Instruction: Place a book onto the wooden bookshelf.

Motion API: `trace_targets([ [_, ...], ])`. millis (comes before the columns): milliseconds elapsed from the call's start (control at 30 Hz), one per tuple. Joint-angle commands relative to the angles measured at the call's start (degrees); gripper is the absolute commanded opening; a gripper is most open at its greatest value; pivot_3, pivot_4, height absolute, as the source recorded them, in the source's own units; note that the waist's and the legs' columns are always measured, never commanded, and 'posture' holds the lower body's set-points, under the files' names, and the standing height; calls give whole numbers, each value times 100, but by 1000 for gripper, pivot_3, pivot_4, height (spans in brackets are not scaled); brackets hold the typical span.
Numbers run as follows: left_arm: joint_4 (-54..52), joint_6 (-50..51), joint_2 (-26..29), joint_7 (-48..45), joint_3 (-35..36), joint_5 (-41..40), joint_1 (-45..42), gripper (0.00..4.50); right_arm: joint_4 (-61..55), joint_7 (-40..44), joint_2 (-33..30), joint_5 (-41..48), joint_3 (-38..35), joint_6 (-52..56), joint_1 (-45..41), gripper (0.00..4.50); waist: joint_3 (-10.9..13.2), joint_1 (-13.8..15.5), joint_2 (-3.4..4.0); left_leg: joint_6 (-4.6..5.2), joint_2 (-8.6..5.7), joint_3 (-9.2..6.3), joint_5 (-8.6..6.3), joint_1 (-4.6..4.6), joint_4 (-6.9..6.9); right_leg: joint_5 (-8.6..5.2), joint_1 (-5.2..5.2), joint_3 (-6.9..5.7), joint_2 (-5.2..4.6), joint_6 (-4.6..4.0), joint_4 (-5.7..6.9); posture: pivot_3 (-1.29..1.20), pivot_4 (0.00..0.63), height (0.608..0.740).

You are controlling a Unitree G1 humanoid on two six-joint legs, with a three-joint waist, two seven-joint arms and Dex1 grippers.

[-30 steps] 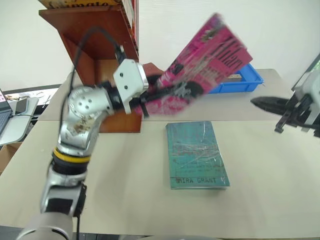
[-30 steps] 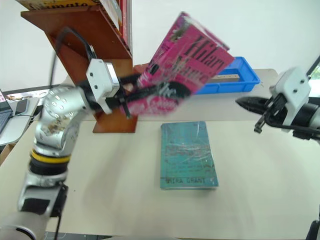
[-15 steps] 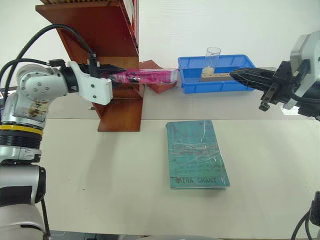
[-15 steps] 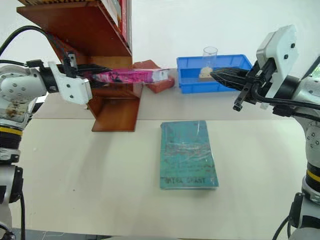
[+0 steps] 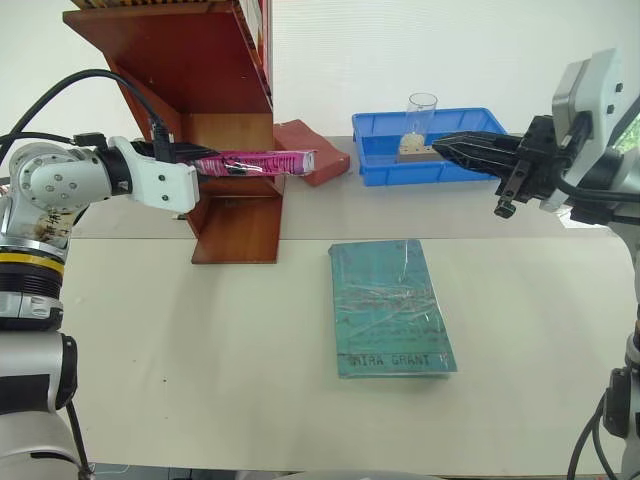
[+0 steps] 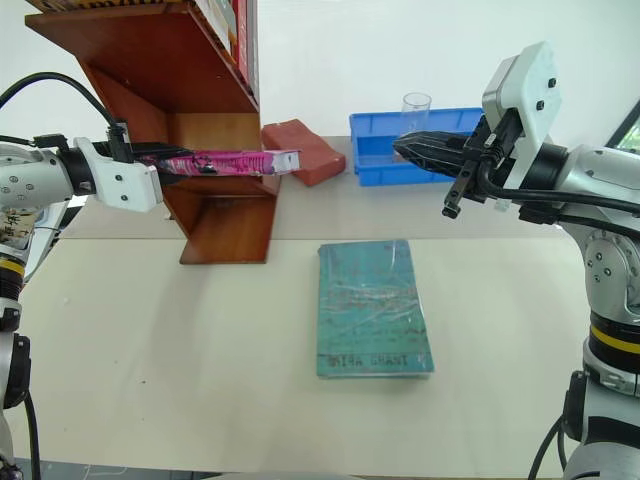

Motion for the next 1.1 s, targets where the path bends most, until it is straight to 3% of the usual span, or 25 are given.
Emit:
trace_targets([
  [33,256,-119,170,160,87,99,-83,596,-52,25,-10,19,-100,-187,-76,0,0,-1,0,0,0,0,0,0,0,0,-9,0,0,0,4,0,150,637],
  [300,675,-164,200,46,71,55,-155,596,-55,50,-1,0,-68,-257,-8,0,-2,-9,-9,1,4,16,-1,1,-6,0,-61,0,0,0,43,0,150,637],
  [367,701,-130,188,-78,104,-84,-149,1621,-63,59,-3,-6,-63,-267,12,0,-3,-23,-9,3,4,18,-2,2,-10,0,-61,0,0,0,45,0,150,637],
  [400,701,-162,196,-75,111,-90,-151,1884,-60,64,-4,-10,-63,-274,20,0,-4,-25,-8,3,4,18,-2,4,-11,0,-62,0,0,0,46,0,150,637],
  [600,603,-150,325,-191,201,-227,-36,4479,-34,99,-17,-34,-45,-307,30,0,-8,0,-9,3,7,23,-2,5,-11,0,-69,-2,1,0,46,0,150,637],
  [833,23,84,647,-96,653,-694,457,4479,197,192,1,-214,94,-551,-83,0,-8,5,-12,3,8,23,-2,6,-9,0,-80,-6,-1,0,44,0,150,637],
  [1100,-1694,1985,1041,-179,2064,-2143,1883,4479,883,620,-41,-525,282,-1170,-458,0,-8,-19,-11,3,15,28,-2,13,-11,1,-78,-13,-3,-2,49,0,150,637],
])
